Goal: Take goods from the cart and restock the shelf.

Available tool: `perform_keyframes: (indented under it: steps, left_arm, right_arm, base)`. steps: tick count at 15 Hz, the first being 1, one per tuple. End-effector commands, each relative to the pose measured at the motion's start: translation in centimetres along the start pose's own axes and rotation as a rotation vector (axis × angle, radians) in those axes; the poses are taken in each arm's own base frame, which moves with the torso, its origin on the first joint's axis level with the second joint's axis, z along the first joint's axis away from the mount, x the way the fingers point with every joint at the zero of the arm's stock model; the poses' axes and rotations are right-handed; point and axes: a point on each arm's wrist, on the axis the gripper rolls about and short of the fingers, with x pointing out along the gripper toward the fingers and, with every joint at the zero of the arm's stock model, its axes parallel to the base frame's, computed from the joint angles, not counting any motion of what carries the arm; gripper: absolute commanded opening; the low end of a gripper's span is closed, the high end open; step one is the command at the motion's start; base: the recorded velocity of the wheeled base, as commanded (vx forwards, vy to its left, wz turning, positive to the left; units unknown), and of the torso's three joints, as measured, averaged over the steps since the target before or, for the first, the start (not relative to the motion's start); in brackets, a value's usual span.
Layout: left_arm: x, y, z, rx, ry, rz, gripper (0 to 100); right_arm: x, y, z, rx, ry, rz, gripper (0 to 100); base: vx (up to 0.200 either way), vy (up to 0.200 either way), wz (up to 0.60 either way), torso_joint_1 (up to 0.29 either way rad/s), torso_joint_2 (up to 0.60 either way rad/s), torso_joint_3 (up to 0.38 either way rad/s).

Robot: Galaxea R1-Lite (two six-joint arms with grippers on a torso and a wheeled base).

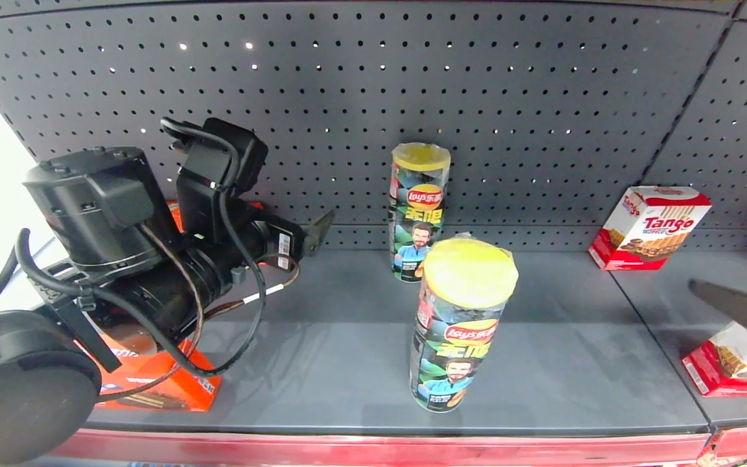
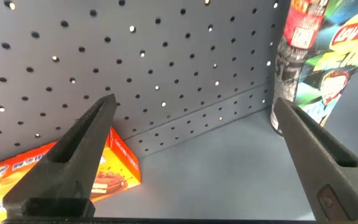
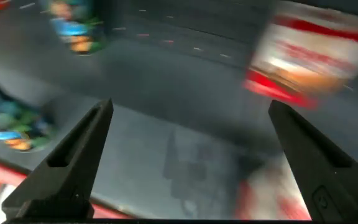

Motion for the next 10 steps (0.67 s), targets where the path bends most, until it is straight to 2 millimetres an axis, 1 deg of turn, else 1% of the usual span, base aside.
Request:
perform_keyframes:
  steps: [1, 2, 4, 8, 10]
  left_arm:
    - [-0.1, 0.0, -0.1, 0.001, 0.005, -0.001, 100]
    - [-0.1, 0.0, -0.1, 0.001, 0.004, -0.001, 100]
    - [-0.3, 0.0, -0.3, 0.003, 0.013, -0.003, 100]
    - [-0.7, 0.2, -0.3, 0.003, 0.014, 0.002, 100]
    - [-0.7, 0.2, -0.3, 0.003, 0.012, 0.002, 100]
  right_arm:
    - [6.8, 2.7, -1.1, -0.055, 0.115, 0.175, 100]
    - [7.7, 3.6, -1.7, -0.072, 0.134, 0.211, 100]
    - [8.3, 4.5, -2.2, -0.080, 0.158, 0.255, 100]
    - [8.0, 6.9, -4.1, -0.107, 0.223, 0.375, 100]
    - [8.5, 7.5, -4.2, -0.112, 0.215, 0.389, 100]
  base:
    - [0.000, 0.000, 0.00, 0.000, 0.00, 0.000]
    - [0.000, 0.000, 0.00, 0.000, 0.00, 0.000]
    - [0.000, 0.000, 0.00, 0.000, 0.00, 0.000]
    - [0.000, 0.000, 0.00, 0.000, 0.00, 0.000]
    - [0.000, 0.000, 0.00, 0.000, 0.00, 0.000]
